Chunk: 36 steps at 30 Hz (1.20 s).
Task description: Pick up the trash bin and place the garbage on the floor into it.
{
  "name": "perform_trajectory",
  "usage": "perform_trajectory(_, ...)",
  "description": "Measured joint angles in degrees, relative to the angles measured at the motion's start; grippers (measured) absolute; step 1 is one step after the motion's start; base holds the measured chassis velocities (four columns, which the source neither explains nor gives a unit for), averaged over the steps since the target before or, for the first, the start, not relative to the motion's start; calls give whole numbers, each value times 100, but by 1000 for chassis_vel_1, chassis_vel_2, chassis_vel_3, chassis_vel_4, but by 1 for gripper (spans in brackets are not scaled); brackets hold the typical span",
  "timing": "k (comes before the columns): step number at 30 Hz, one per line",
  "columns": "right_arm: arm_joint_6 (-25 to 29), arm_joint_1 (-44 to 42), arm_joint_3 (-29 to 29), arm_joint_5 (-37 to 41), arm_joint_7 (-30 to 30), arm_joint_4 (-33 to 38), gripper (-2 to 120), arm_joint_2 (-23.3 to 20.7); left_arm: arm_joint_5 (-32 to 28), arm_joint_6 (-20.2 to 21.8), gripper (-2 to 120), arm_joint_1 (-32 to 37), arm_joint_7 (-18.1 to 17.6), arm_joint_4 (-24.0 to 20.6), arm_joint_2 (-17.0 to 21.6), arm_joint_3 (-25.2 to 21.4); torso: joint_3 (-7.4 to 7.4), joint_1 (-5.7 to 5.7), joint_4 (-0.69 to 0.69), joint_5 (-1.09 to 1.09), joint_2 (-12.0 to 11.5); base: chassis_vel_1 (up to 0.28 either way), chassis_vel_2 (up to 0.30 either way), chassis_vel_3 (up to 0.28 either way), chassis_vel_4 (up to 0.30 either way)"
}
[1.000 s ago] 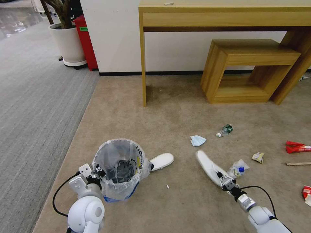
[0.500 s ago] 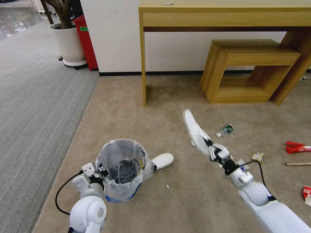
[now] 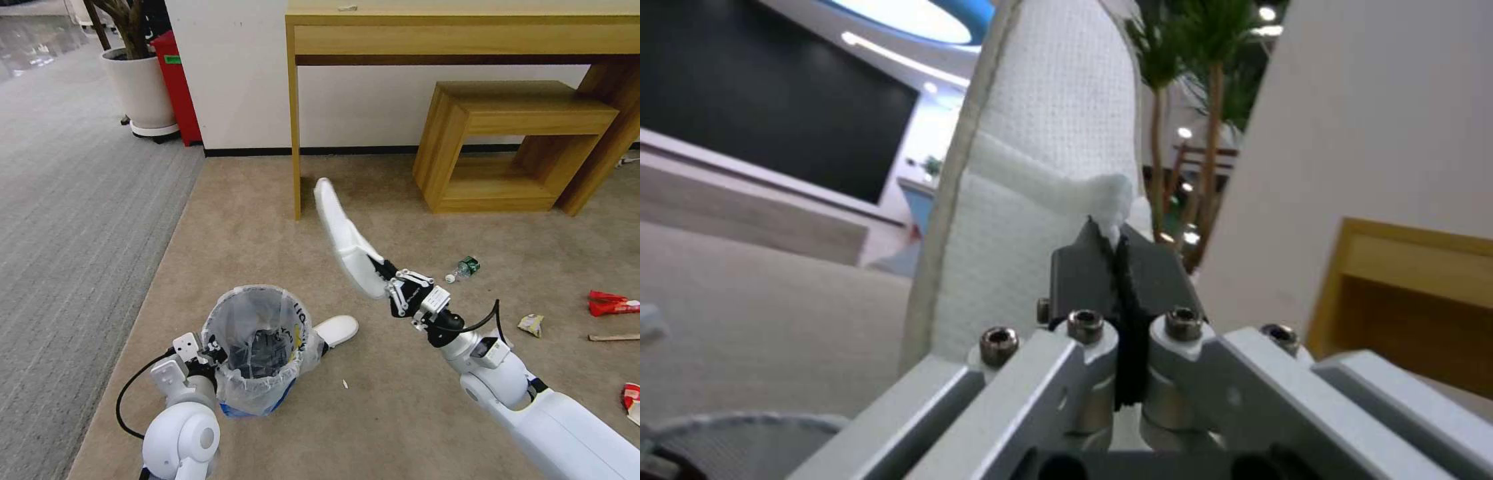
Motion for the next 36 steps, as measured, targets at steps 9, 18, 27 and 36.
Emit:
perform_trajectory(9, 20, 937, -1227, 143, -60, -163, 0, 233, 23, 30, 1, 126, -7, -243, 9, 32, 0, 0, 0, 0, 0, 0, 0, 0, 0)
perform_trajectory(18, 203, 1861, -2127, 234, -202, -649, 0, 703, 66, 32, 1, 187, 1, -365, -15, 31, 0, 0, 1, -1, 0, 0, 0, 0, 0)
perform_trajectory(27, 340, 1836, -2508, 208, -370, -1044, 0, 816, 56, 31, 1, 191, 4, -383, -7, 4, 0, 0, 0, 0, 0, 0, 0, 0, 0)
perform_trajectory(36, 445, 1834, -2810, 55, -426, -1452, 0, 1010, 40, 30, 1, 178, 4, -402, -31, 27, 0, 0, 0, 1, 0, 0, 0, 0, 0)
